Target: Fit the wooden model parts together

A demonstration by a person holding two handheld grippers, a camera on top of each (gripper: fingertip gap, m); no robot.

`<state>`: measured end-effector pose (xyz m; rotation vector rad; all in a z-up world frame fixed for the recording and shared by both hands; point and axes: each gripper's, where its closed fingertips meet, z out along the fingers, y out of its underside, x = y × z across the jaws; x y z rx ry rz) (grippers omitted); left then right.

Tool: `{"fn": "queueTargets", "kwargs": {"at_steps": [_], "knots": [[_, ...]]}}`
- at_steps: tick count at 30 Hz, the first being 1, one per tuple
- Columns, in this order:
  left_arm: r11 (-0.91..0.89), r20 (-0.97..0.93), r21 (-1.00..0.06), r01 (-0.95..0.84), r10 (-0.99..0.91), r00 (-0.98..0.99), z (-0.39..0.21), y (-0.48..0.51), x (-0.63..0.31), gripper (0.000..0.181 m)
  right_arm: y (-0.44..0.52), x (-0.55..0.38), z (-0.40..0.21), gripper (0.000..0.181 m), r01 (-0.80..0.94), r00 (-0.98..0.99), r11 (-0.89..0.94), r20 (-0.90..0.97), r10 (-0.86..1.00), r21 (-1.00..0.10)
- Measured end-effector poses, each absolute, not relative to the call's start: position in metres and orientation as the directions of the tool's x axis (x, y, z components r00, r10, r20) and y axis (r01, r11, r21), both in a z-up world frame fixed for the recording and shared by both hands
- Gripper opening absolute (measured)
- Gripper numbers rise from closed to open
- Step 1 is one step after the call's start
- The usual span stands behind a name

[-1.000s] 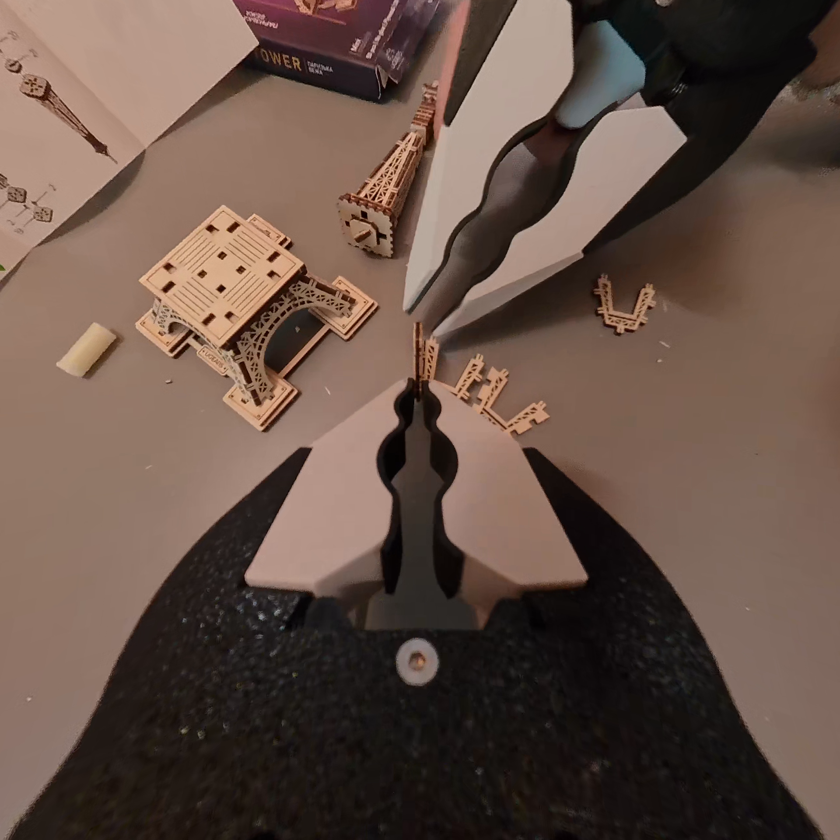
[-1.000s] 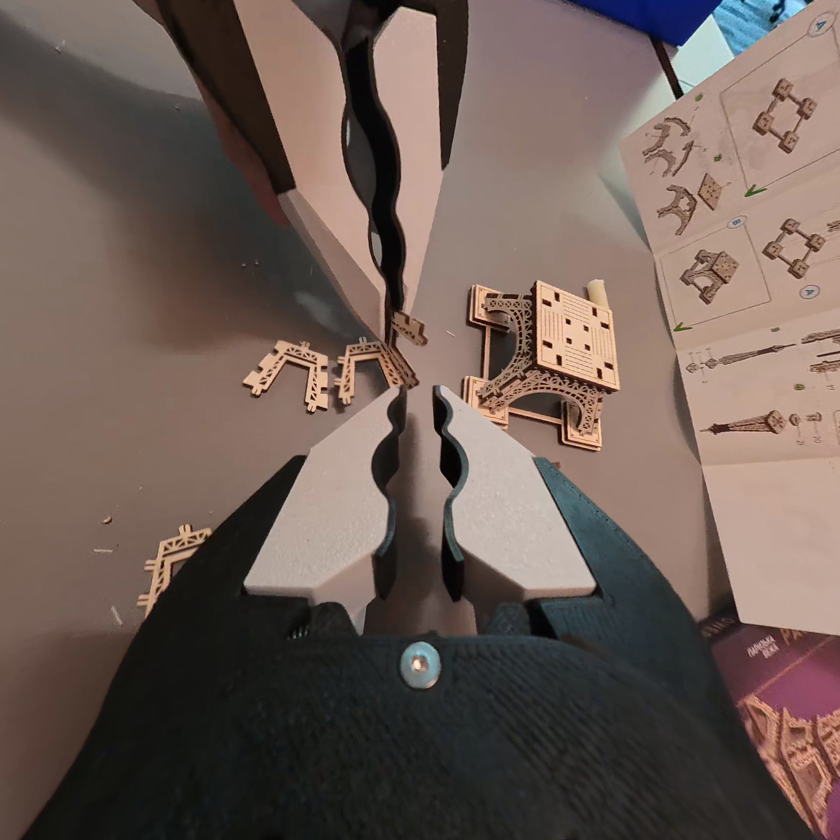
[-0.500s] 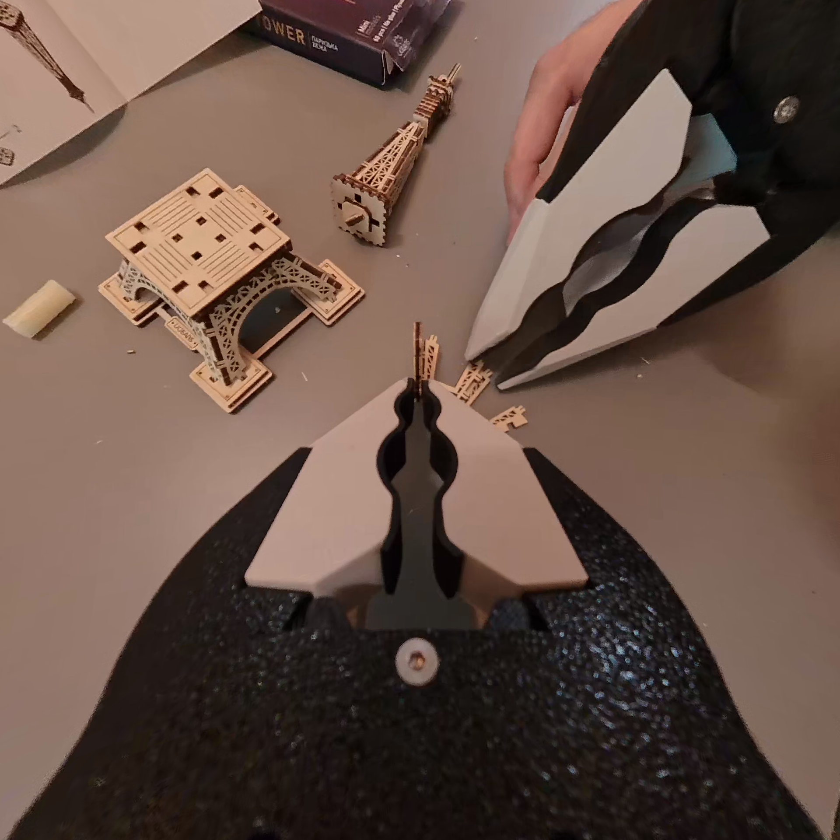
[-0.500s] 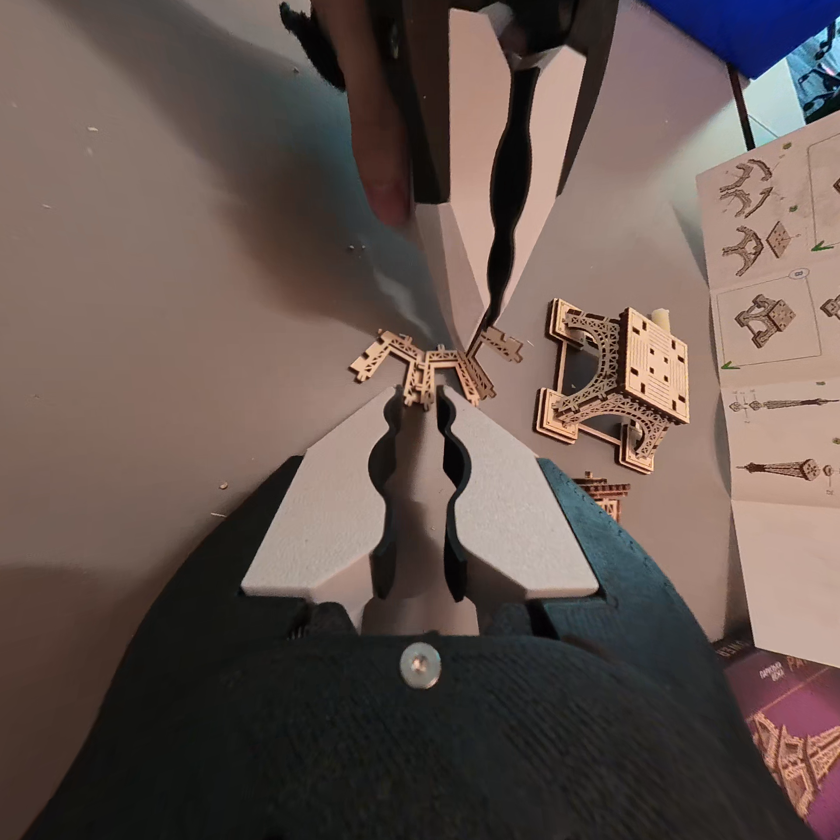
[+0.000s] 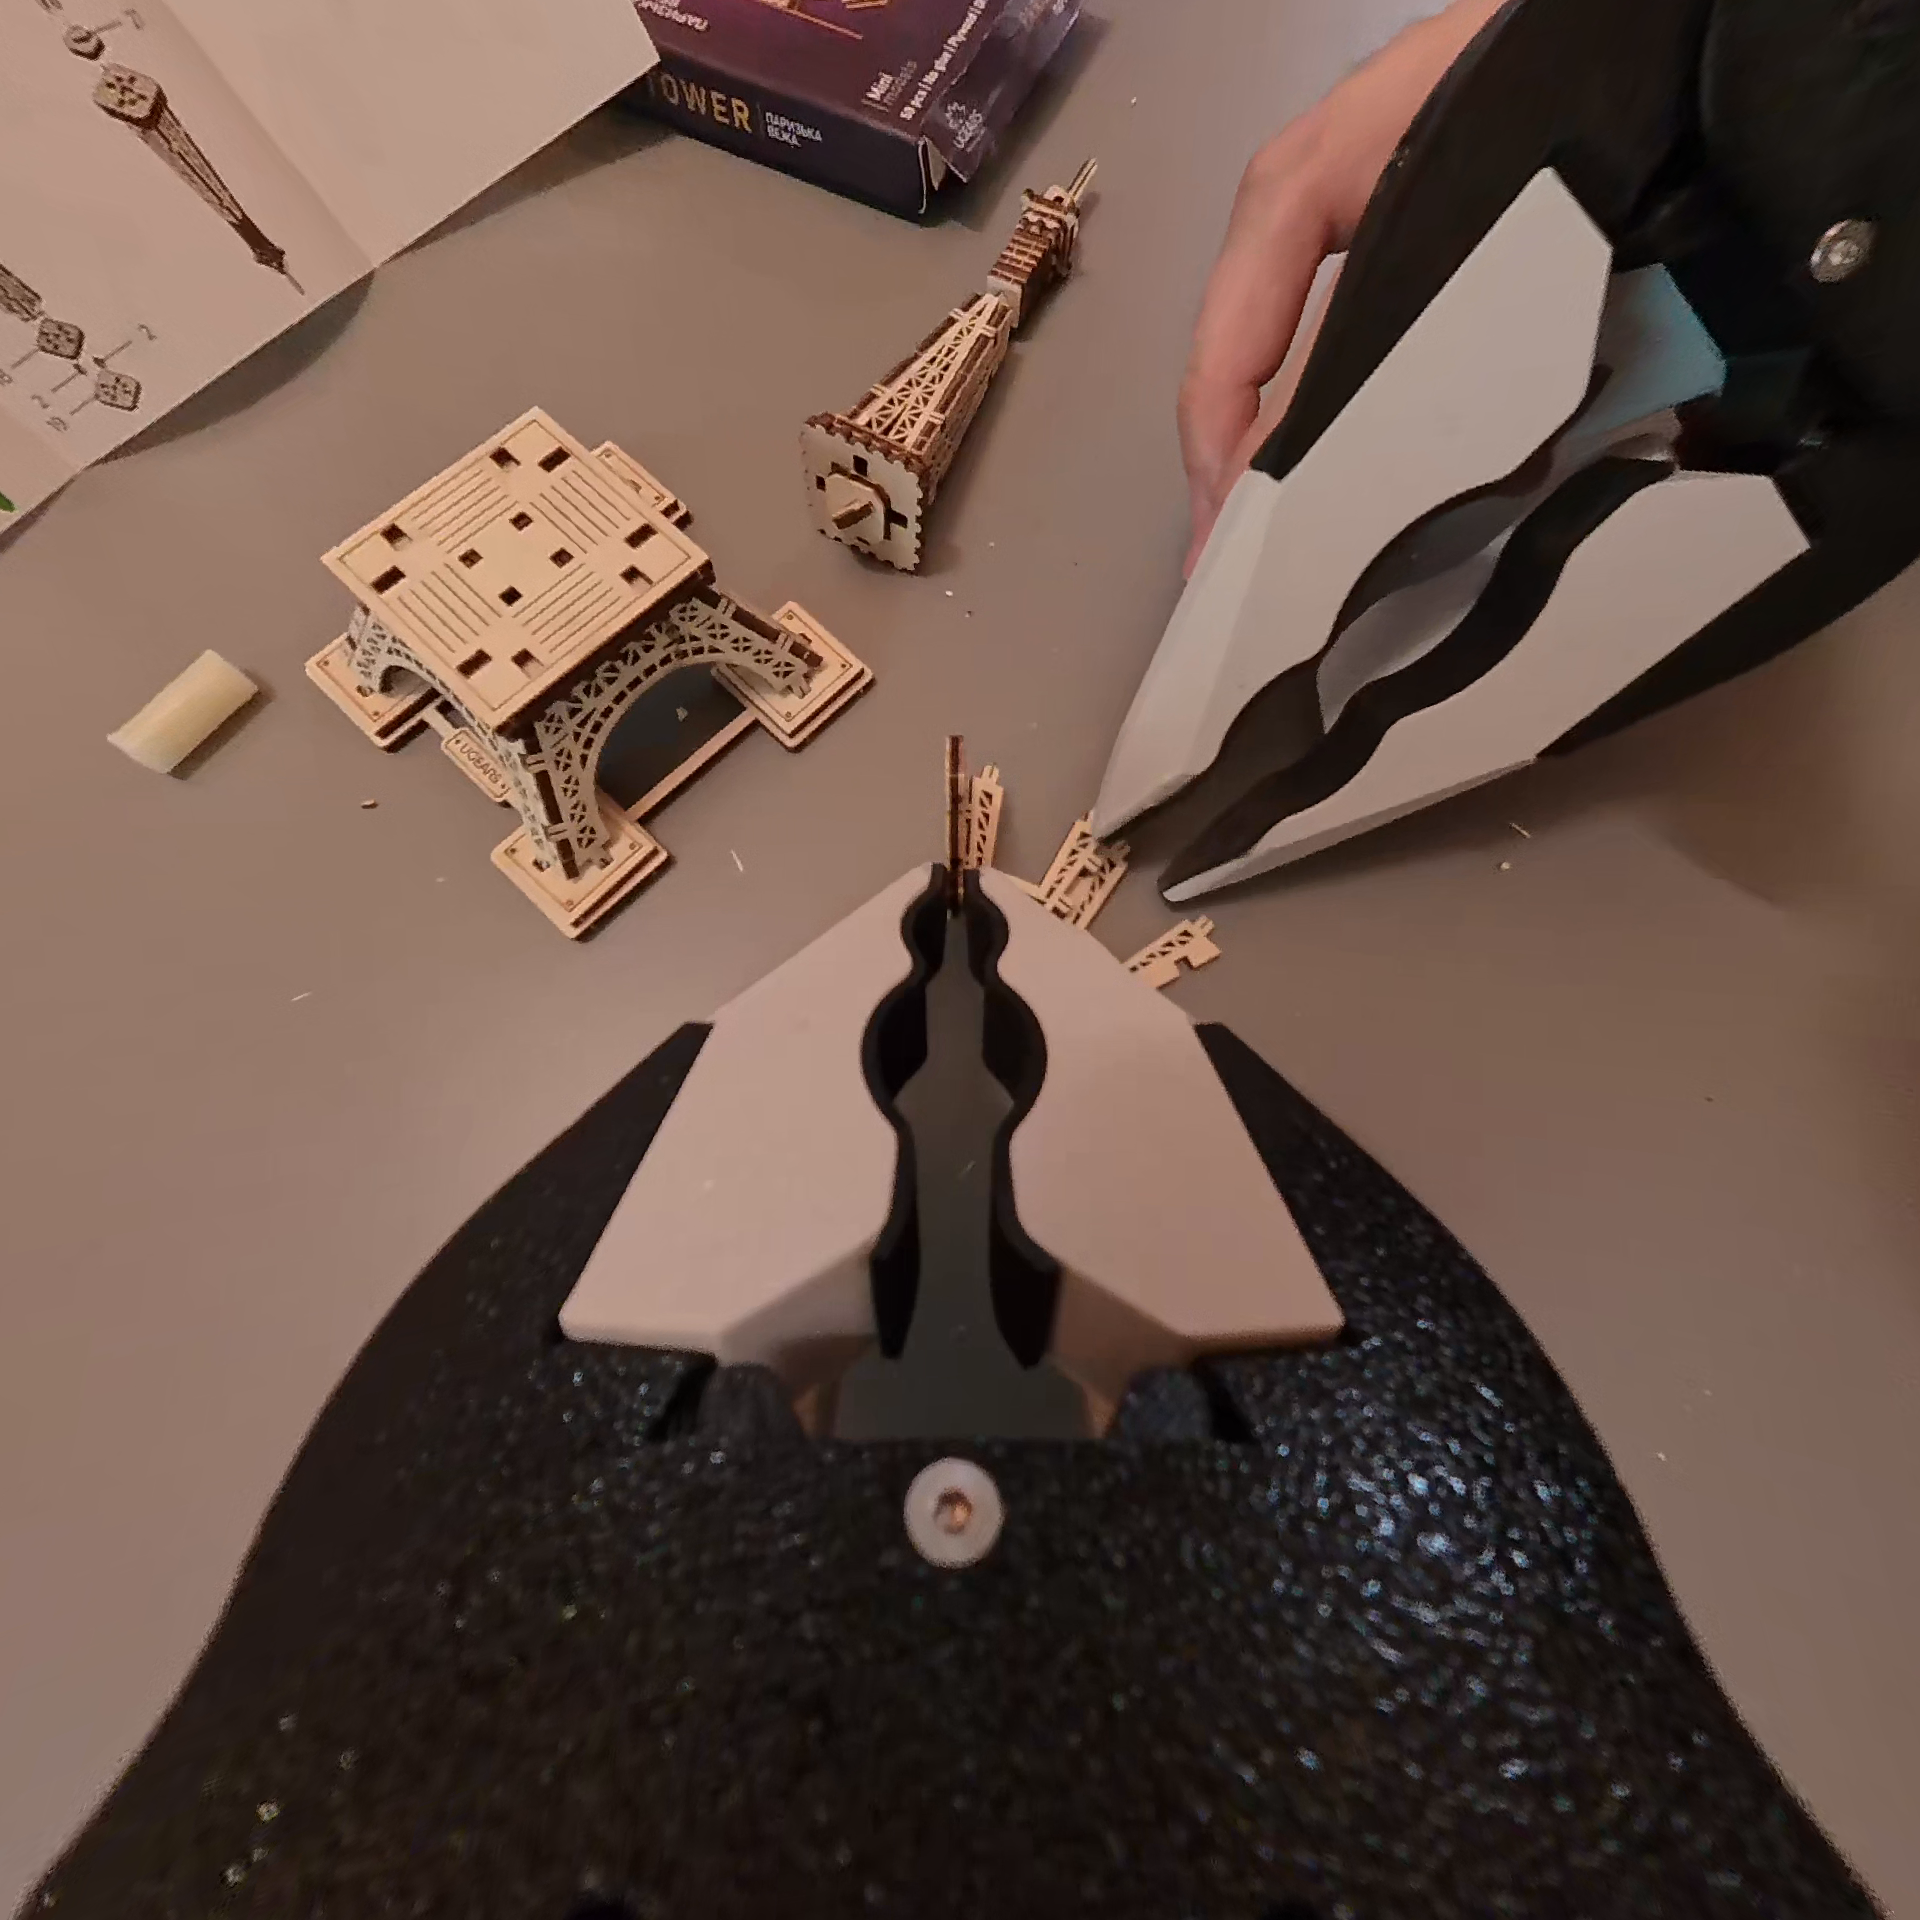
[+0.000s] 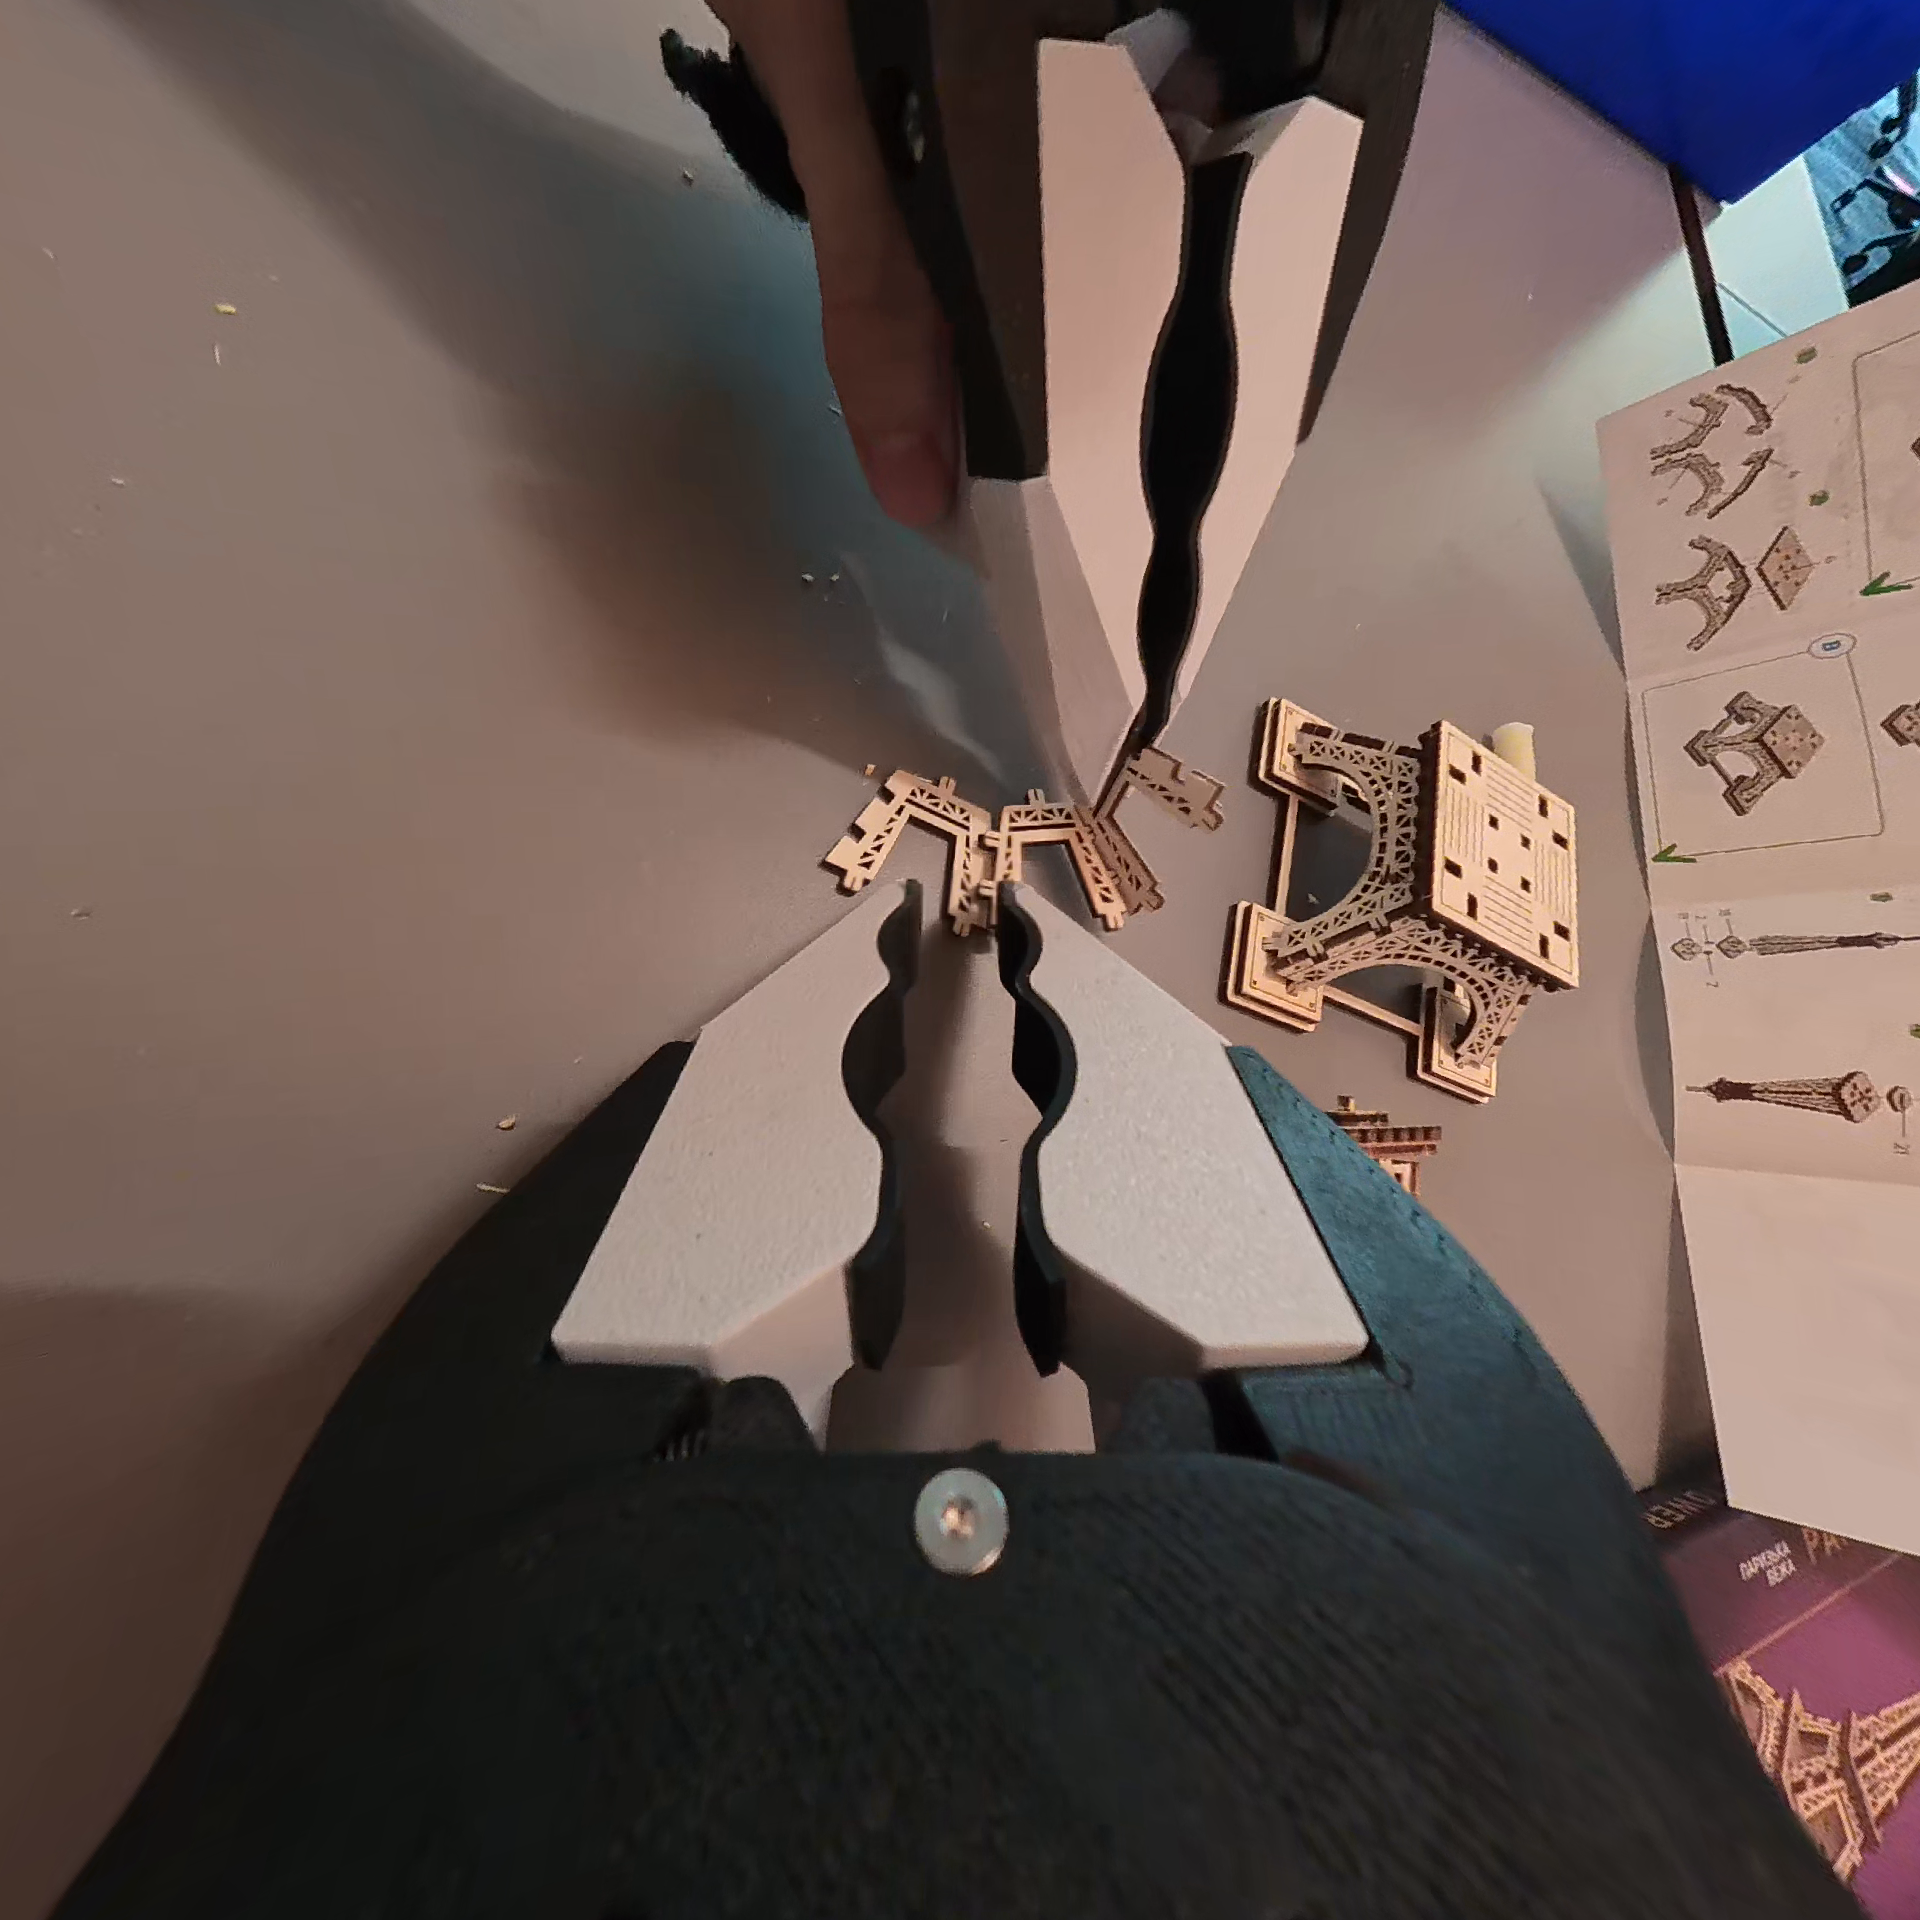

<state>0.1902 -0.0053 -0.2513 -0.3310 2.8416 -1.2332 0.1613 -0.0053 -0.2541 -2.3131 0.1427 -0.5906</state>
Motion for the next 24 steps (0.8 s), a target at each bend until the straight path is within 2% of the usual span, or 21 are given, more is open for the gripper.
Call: {"fn": "queueTargets", "kwargs": {"at_steps": [24], "knots": [[0.641,0.075,-0.731,-0.234,-0.266,-0.961,-0.2520,-0.0008,0.1924,0.001,-0.0031,0.1648,-0.2553,0.013,0.103,0.881,-0.749,0.409,-0.236,-0.655]]}}
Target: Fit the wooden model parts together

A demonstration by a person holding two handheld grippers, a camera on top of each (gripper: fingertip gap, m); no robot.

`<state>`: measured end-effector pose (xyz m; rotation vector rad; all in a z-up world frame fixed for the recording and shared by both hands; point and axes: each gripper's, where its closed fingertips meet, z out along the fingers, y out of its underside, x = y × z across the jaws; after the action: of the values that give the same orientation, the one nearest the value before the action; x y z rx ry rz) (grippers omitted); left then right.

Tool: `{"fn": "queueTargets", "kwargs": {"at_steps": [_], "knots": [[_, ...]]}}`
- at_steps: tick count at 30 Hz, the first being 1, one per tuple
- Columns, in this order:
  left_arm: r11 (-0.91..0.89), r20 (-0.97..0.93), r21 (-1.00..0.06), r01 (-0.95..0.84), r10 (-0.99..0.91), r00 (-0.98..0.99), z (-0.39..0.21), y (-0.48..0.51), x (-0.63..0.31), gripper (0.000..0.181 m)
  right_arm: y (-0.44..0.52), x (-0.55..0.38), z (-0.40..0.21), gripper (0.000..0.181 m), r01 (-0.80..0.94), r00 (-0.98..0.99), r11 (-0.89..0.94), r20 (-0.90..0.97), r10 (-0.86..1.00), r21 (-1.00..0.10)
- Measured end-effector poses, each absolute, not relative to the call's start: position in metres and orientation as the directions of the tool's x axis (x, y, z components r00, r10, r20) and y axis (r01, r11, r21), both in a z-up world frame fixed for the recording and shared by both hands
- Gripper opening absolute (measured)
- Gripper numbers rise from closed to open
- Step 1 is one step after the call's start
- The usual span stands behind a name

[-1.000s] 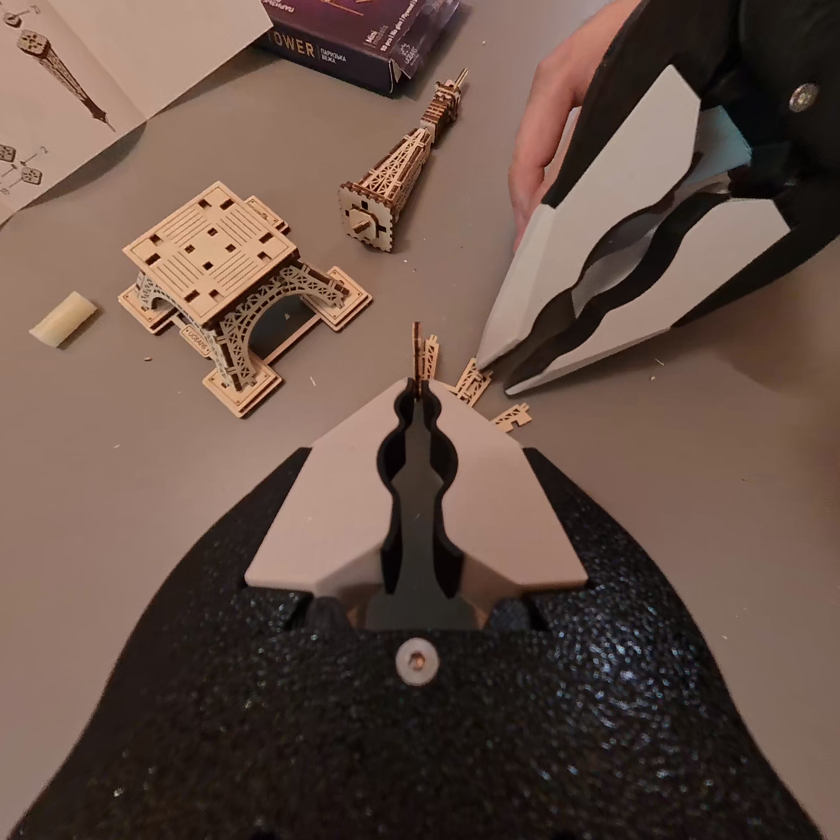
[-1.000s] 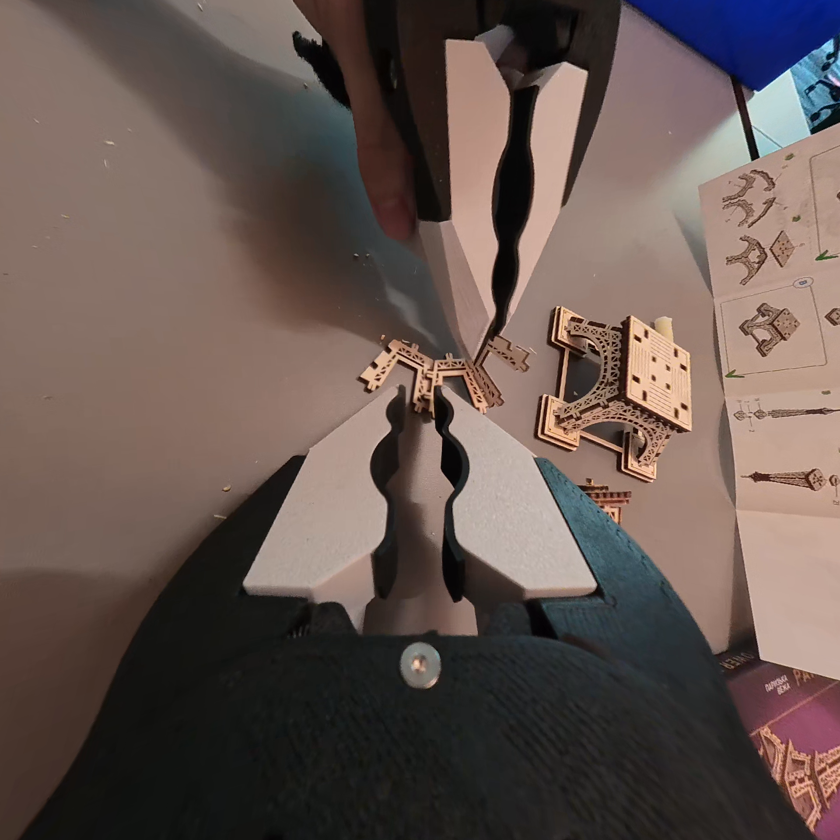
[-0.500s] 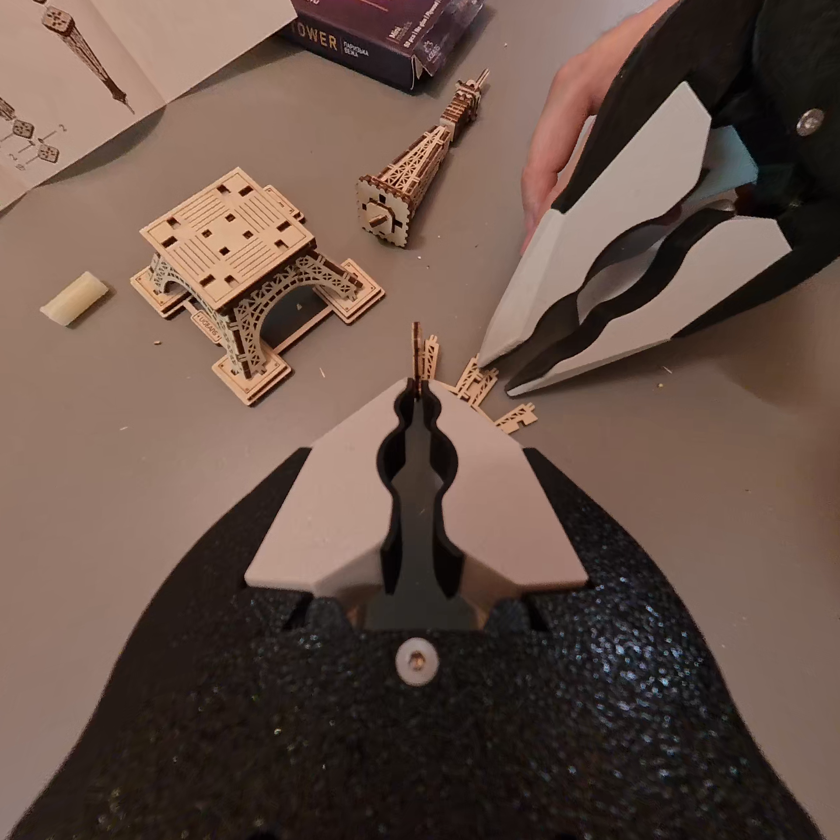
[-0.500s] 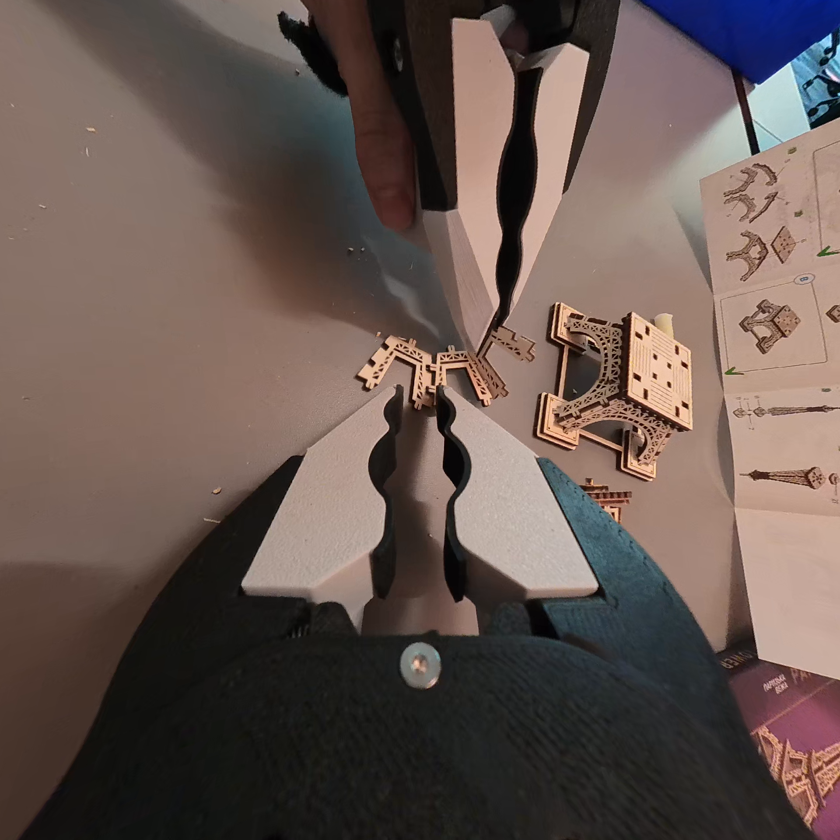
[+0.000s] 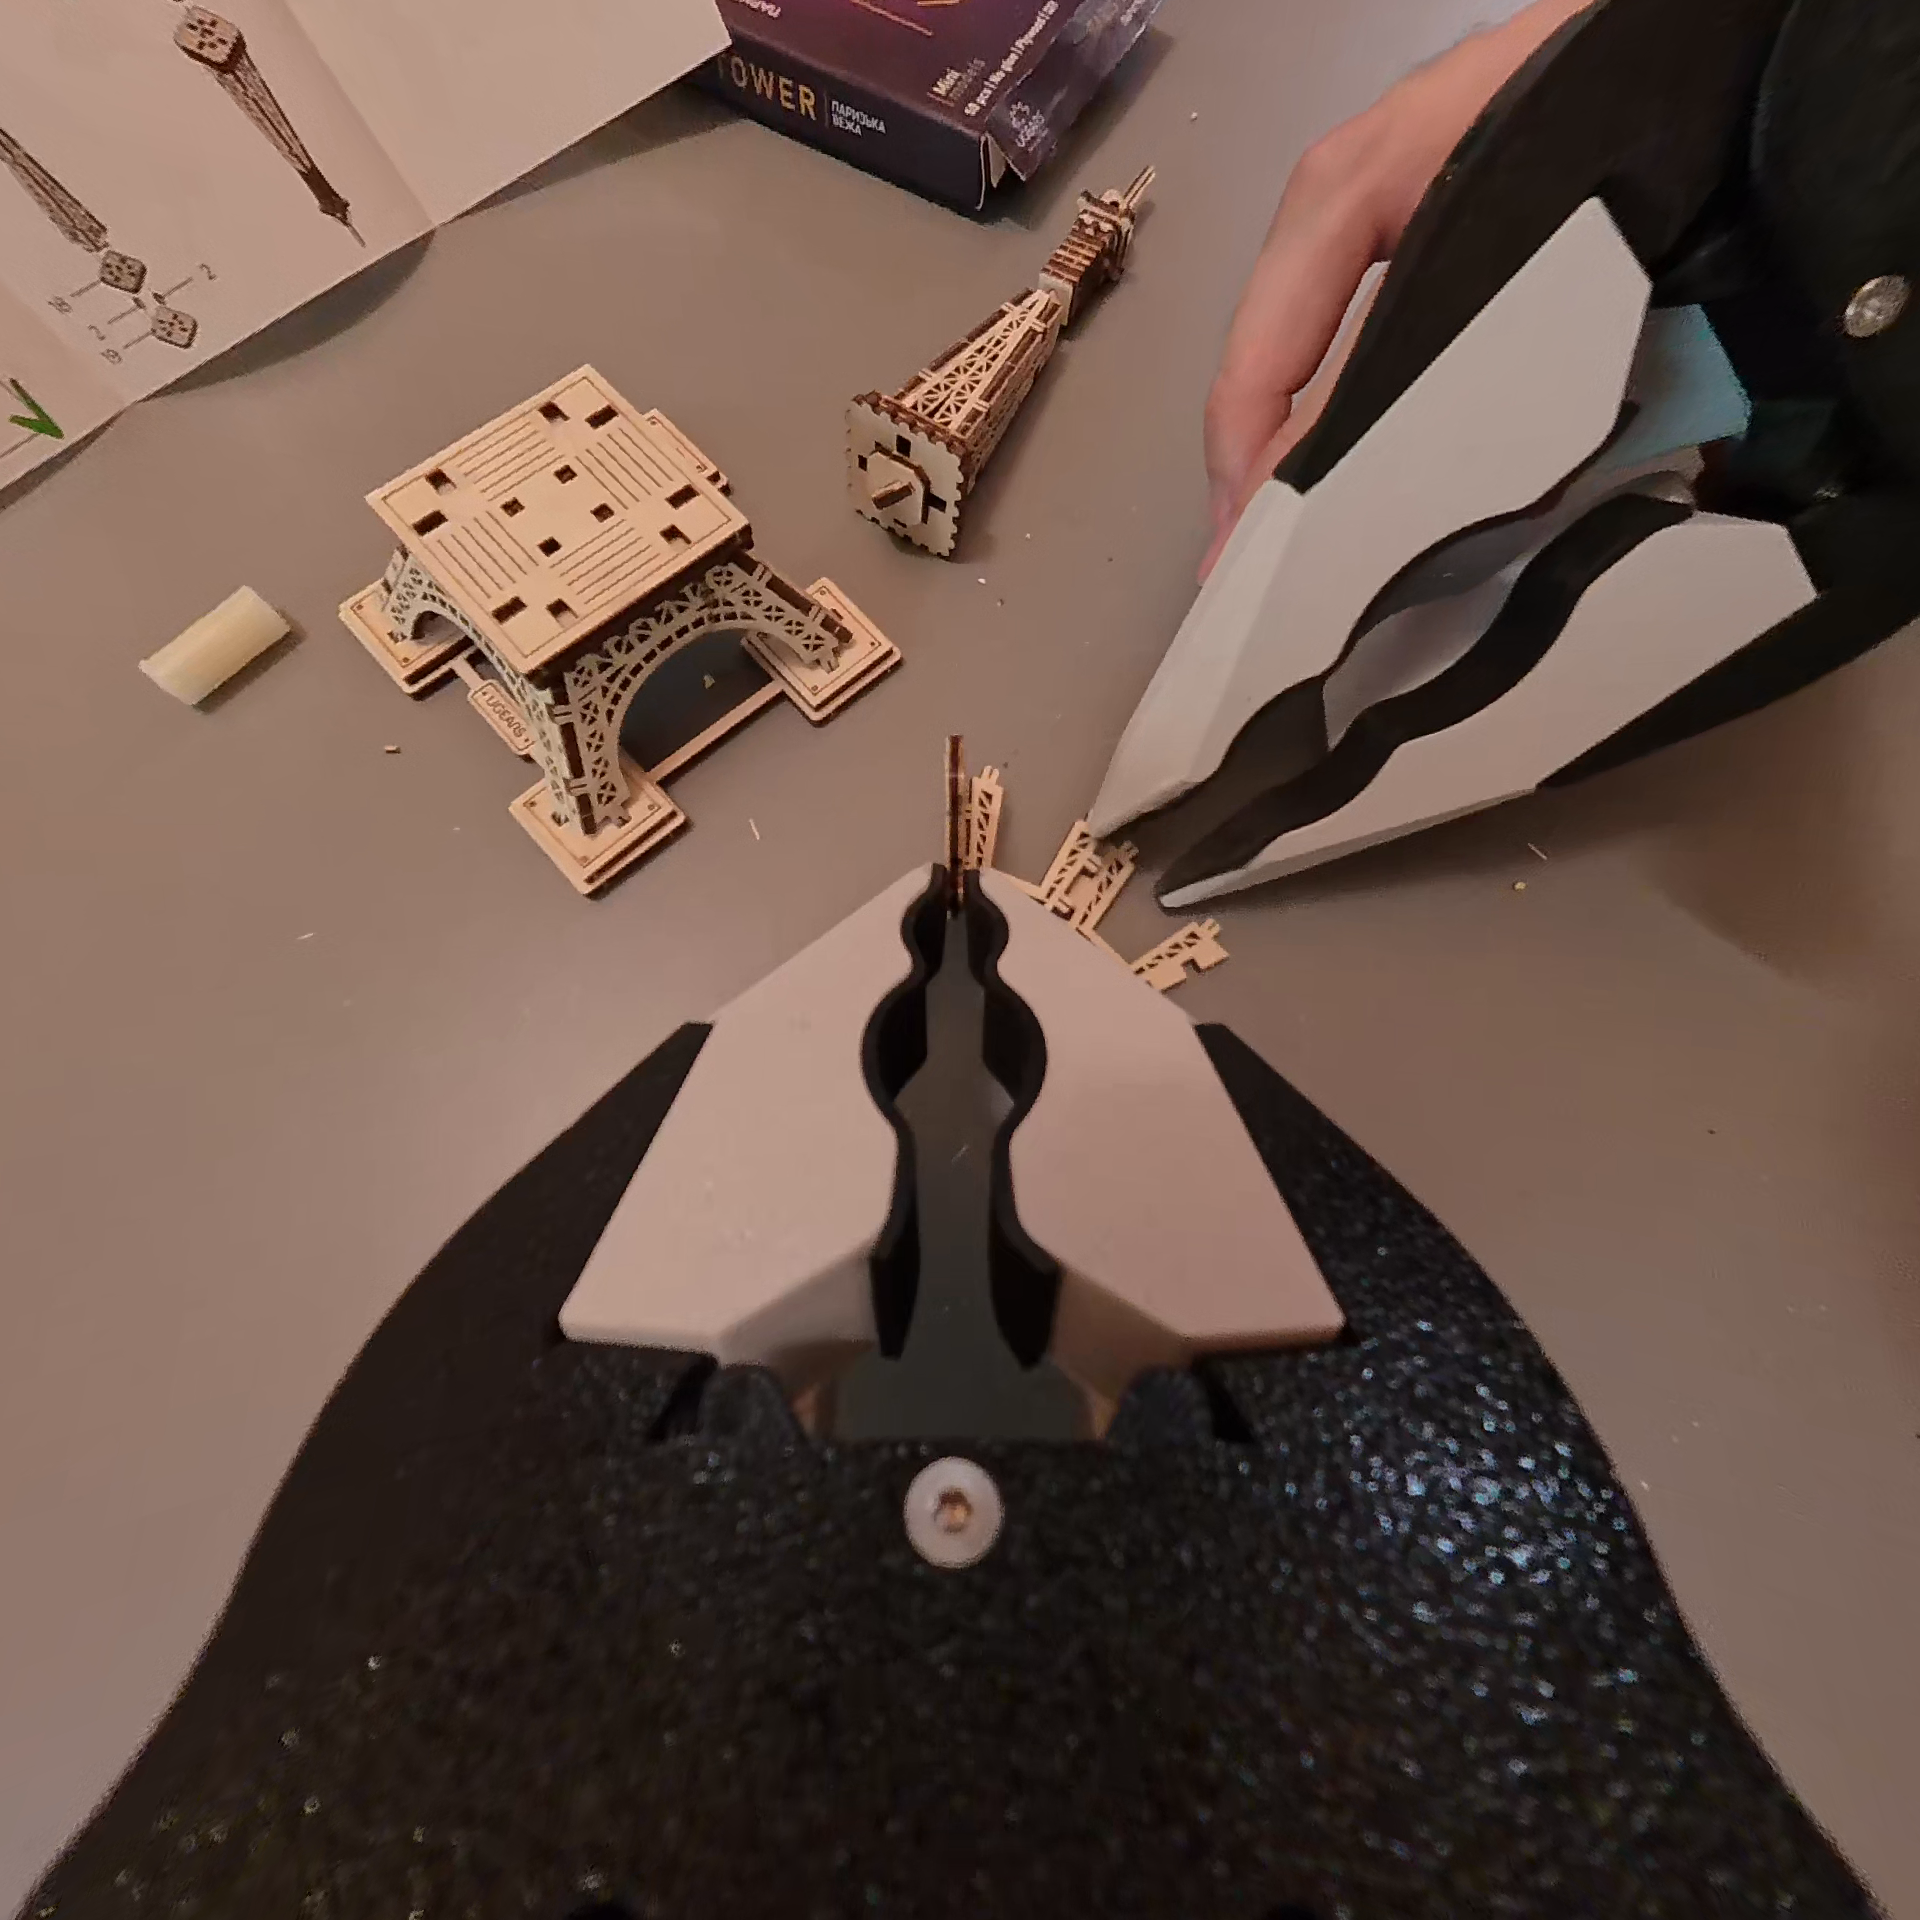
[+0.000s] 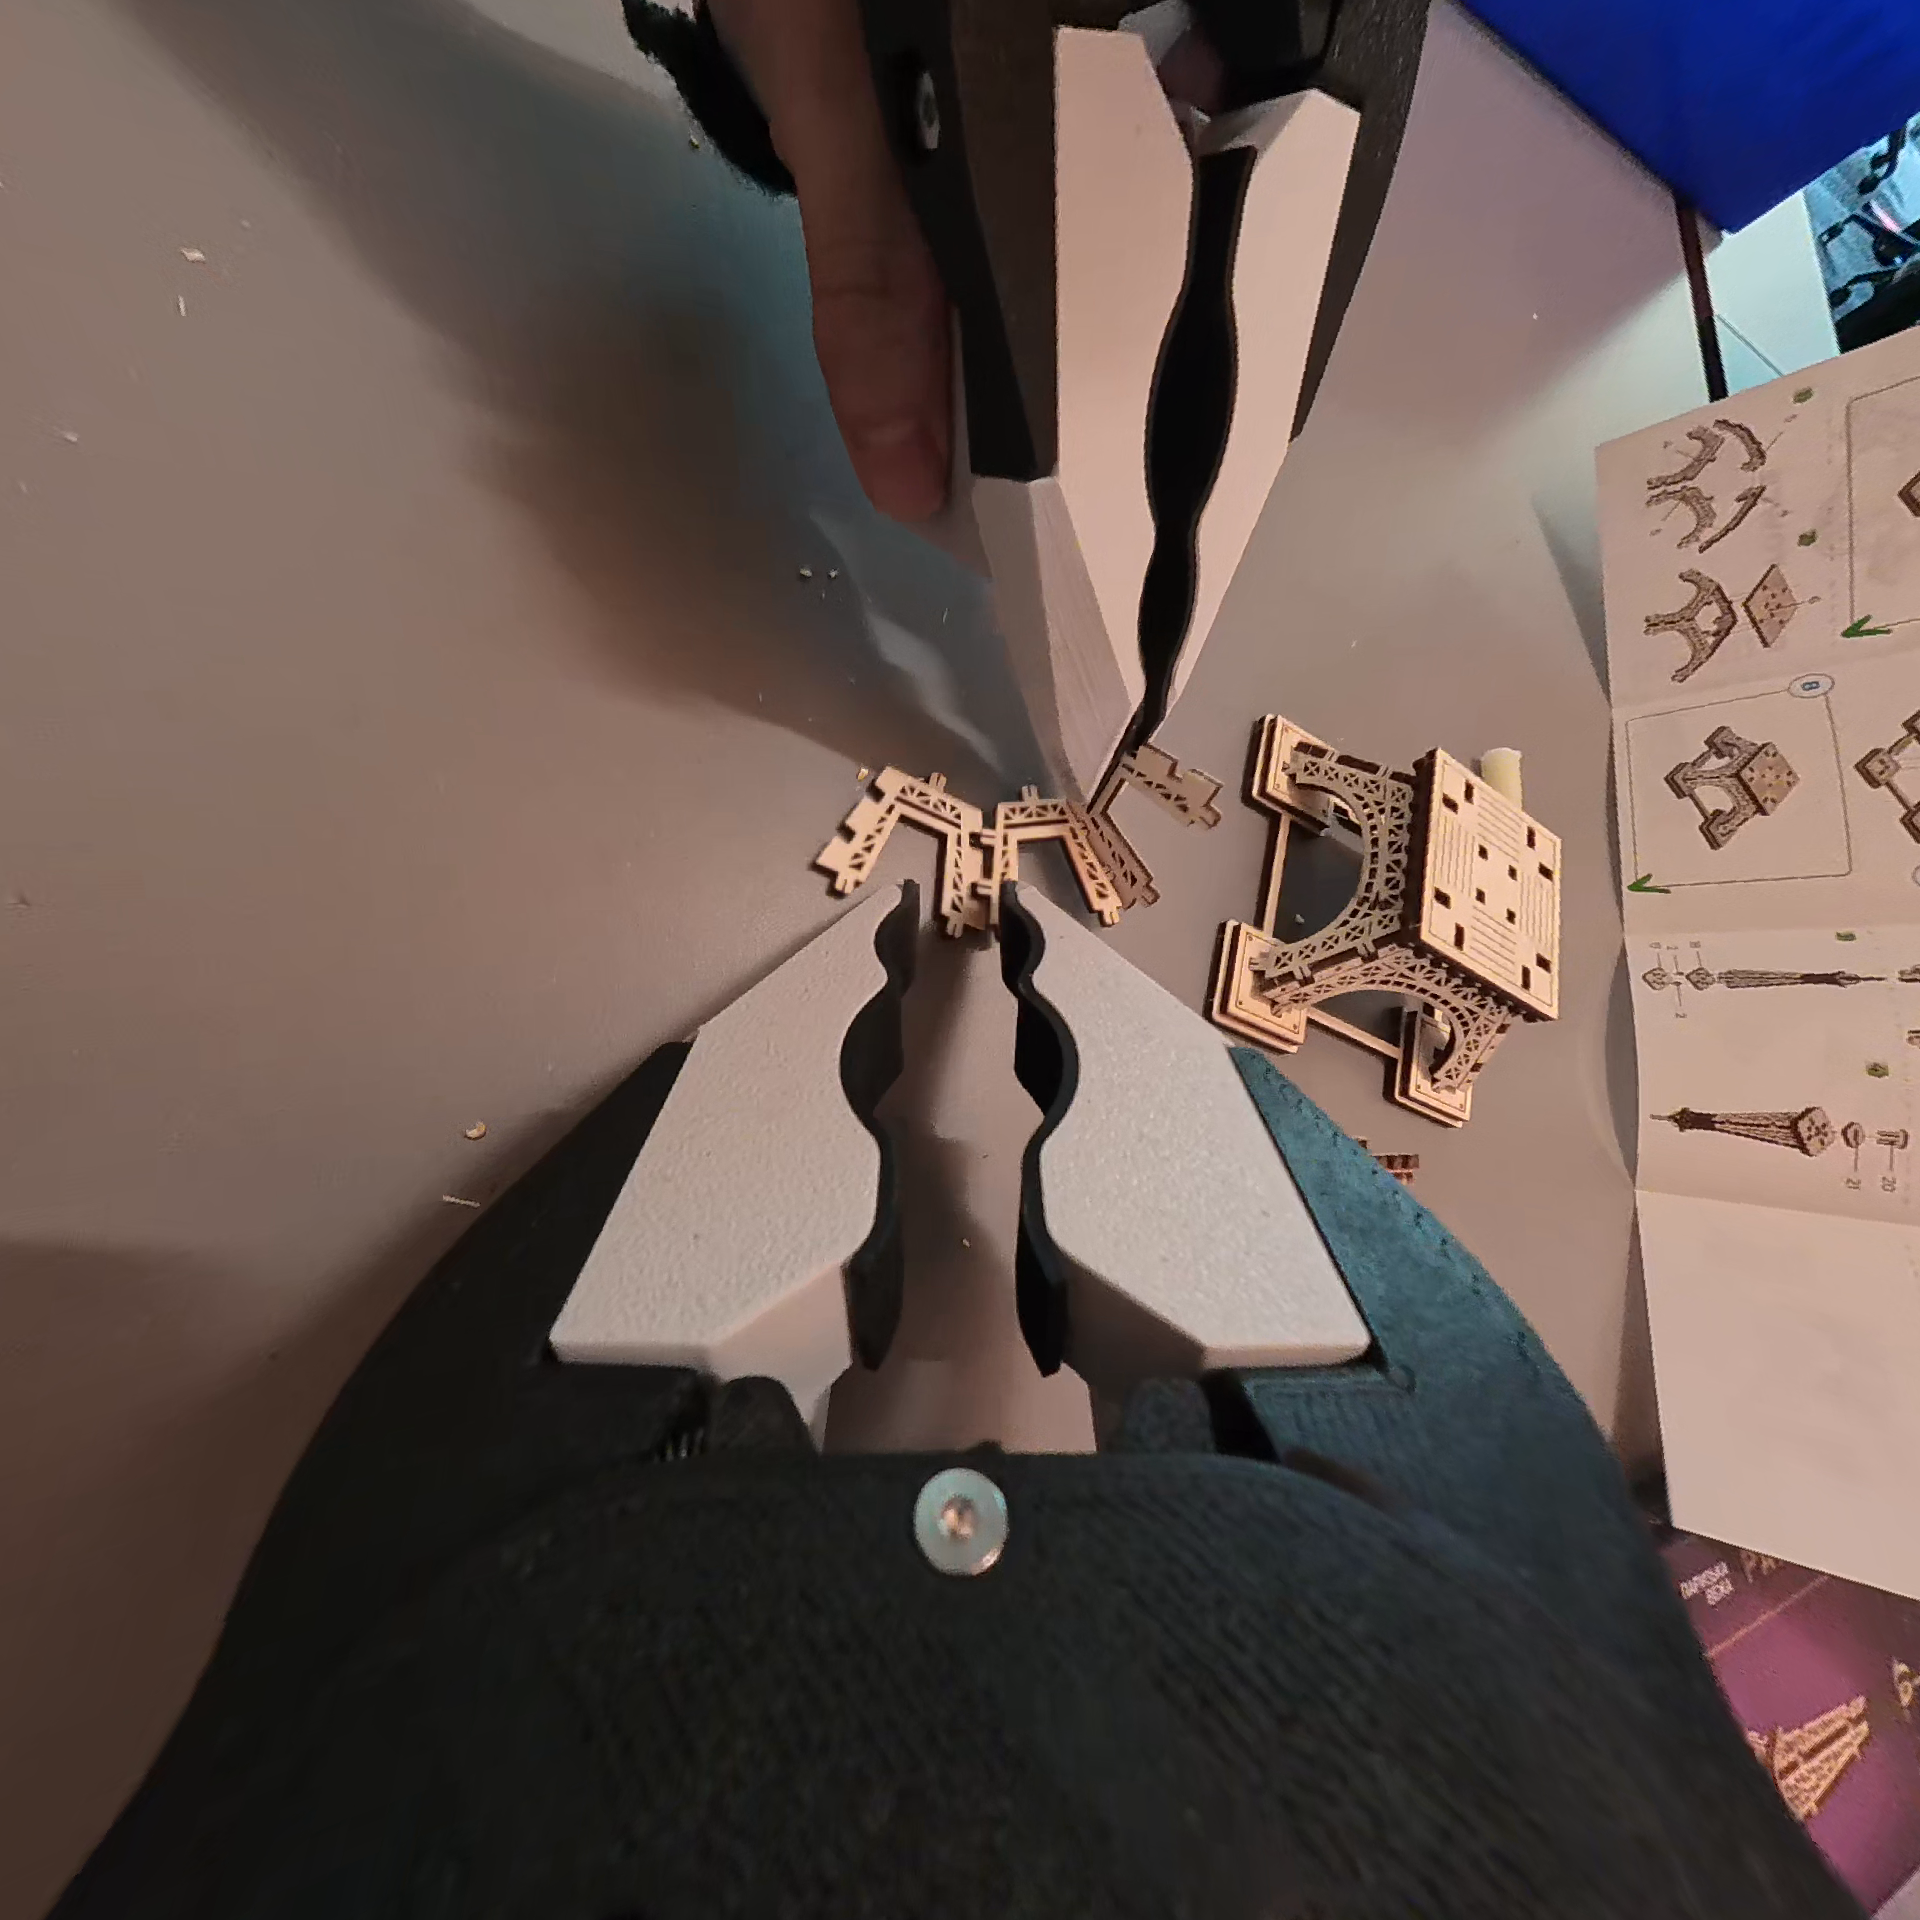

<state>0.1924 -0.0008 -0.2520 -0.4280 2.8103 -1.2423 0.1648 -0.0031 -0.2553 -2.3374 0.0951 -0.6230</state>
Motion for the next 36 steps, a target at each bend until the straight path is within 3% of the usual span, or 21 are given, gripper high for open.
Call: {"fn": "queueTargets", "kwargs": {"at_steps": [27,36], "knots": [[0.557,0.134,-0.738,-0.381,-0.432,-0.892,-0.2537,0.0079,0.1985,0.001,-0.0001,0.1676,-0.2560,0.017,0.119,0.876,-0.755,0.427,-0.227,-0.645],[0.598,0.051,-0.740,-0.310,-0.409,-0.911,-0.2522,0.0065,0.1976,0.001,-0.0009,0.1689,-0.2567,0.015,0.118,0.873,-0.760,0.431,-0.228,-0.639]]}}
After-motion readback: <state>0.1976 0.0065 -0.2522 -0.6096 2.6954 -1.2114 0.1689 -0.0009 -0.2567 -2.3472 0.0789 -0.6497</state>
